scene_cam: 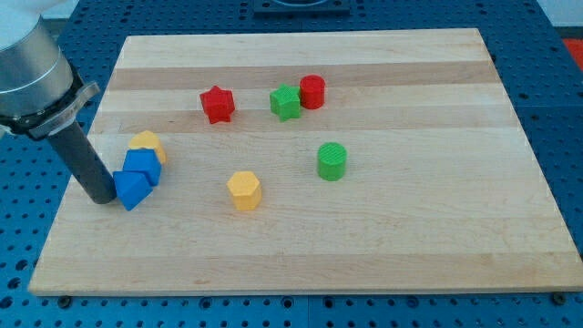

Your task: Place the hexagon at the bottom of the triangle

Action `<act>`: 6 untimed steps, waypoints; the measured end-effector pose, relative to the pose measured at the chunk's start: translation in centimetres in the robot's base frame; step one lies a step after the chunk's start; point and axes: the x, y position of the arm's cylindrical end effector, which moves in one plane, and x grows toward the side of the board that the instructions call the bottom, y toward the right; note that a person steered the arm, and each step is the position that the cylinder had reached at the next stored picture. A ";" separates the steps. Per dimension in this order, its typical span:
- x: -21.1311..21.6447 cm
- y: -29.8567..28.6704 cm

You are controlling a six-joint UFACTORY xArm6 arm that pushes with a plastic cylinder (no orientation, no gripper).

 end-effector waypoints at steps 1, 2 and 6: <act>0.6 1.1; 1.8 0.4; 10.8 16.2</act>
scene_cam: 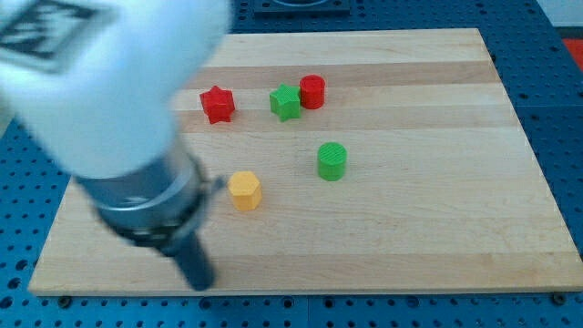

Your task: Place the hexagon at the bottom of the triangle

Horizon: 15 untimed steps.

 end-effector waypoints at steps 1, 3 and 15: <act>-0.1 8.8; -5.3 13.9; -9.7 3.3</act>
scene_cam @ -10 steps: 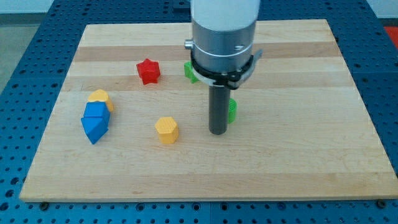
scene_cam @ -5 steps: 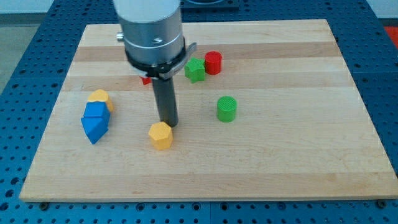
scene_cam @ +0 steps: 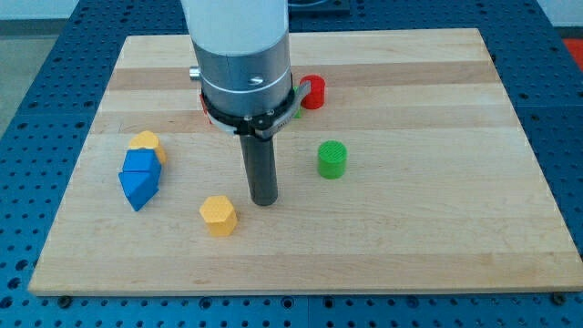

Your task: Place the hexagon at the bottom of the triangle

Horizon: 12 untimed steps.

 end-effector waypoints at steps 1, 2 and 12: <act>0.8 -0.1; 0.8 -0.6; 5.3 -11.9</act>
